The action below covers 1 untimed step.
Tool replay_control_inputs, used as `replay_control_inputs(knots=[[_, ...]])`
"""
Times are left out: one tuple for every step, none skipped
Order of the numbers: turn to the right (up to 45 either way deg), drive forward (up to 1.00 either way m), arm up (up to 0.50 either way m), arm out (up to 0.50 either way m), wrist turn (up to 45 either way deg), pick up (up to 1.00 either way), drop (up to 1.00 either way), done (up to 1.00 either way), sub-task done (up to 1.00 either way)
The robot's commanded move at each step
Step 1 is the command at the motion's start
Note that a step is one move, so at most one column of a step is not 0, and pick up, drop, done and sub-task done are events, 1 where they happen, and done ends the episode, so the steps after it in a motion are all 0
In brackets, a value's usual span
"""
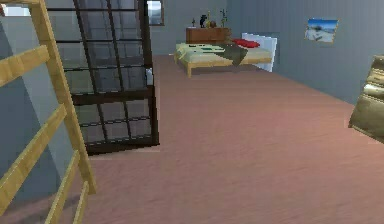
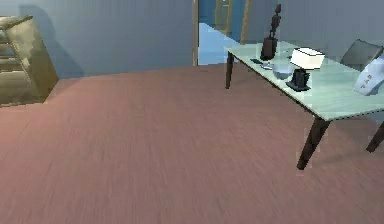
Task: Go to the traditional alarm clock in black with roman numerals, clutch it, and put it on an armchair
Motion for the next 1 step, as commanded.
replay_control_inputs(knots=[[3.0,0.0,0.0,0.0,0.0,0.0,0.0,0.0,0.0]])
